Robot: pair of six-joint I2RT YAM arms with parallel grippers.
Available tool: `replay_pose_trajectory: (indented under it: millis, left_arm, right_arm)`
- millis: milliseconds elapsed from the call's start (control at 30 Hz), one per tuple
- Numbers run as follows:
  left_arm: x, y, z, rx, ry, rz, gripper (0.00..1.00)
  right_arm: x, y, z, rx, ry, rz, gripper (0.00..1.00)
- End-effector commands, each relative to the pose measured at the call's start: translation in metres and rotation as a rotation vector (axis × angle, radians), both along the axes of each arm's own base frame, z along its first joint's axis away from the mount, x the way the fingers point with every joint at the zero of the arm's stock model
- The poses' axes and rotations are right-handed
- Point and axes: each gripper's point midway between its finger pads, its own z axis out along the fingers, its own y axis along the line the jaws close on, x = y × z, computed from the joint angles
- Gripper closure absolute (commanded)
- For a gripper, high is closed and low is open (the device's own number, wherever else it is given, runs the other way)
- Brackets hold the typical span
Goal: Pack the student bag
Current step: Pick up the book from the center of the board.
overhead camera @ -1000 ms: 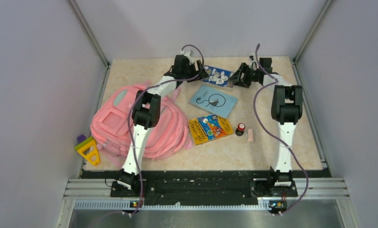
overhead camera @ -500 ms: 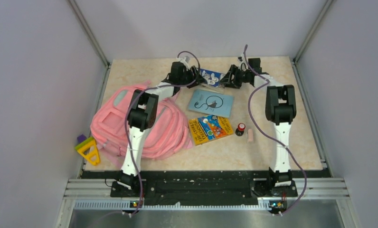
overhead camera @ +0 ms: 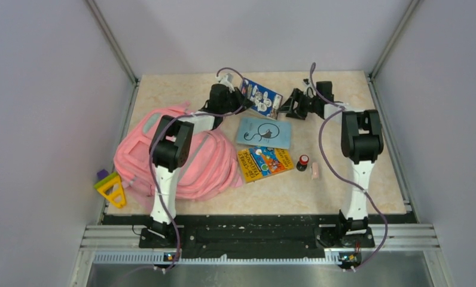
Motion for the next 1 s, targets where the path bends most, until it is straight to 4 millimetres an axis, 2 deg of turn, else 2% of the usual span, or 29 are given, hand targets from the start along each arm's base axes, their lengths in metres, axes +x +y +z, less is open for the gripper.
replay_pose_trajectory:
  millis: [0, 33, 67, 100, 267, 367, 533, 600, 733, 867, 967]
  left_arm:
    - [-0.023, -0.006, 0.172, -0.126, -0.468, -0.102, 1.0]
    - [-0.033, -0.006, 0.187, -0.135, -0.512, -0.126, 1.0]
    - [-0.044, -0.005, 0.204, -0.145, -0.561, -0.156, 1.0]
    - [-0.055, -0.004, 0.218, -0.152, -0.594, -0.177, 1.0]
    - [-0.107, 0.001, 0.26, -0.138, -0.637, -0.304, 1.0]
    - [-0.143, 0.005, 0.267, -0.125, -0.62, -0.393, 1.0]
    - [-0.206, 0.022, 0.272, -0.131, -0.627, -0.455, 1.0]
    - [-0.23, 0.03, 0.275, -0.143, -0.623, -0.463, 1.0]
    - [-0.27, 0.042, 0.287, -0.216, -0.619, -0.437, 1.0]
    - [-0.306, 0.054, 0.306, -0.294, -0.655, -0.414, 1.0]
    - [-0.321, 0.063, 0.314, -0.318, -0.669, -0.389, 1.0]
  right_arm:
    - [0.002, -0.031, 0.089, 0.032, -0.259, -0.066, 0.3]
    - [-0.005, -0.038, 0.101, 0.046, -0.288, -0.066, 0.3]
    - [-0.014, -0.038, 0.117, 0.062, -0.325, -0.049, 0.24]
    - [-0.021, -0.049, 0.128, 0.071, -0.352, -0.053, 0.19]
    - [-0.067, -0.056, 0.183, 0.016, -0.5, 0.026, 0.15]
    - [-0.096, -0.052, 0.223, 0.023, -0.601, 0.057, 0.14]
    - [-0.151, -0.036, 0.27, 0.117, -0.724, 0.151, 0.13]
    - [-0.174, -0.028, 0.284, 0.139, -0.786, 0.186, 0.11]
    - [-0.215, 0.002, 0.296, 0.143, -0.885, 0.256, 0.08]
    - [-0.247, 0.021, 0.31, 0.211, -0.97, 0.282, 0.07]
    - [-0.264, 0.03, 0.313, 0.259, -0.986, 0.291, 0.06]
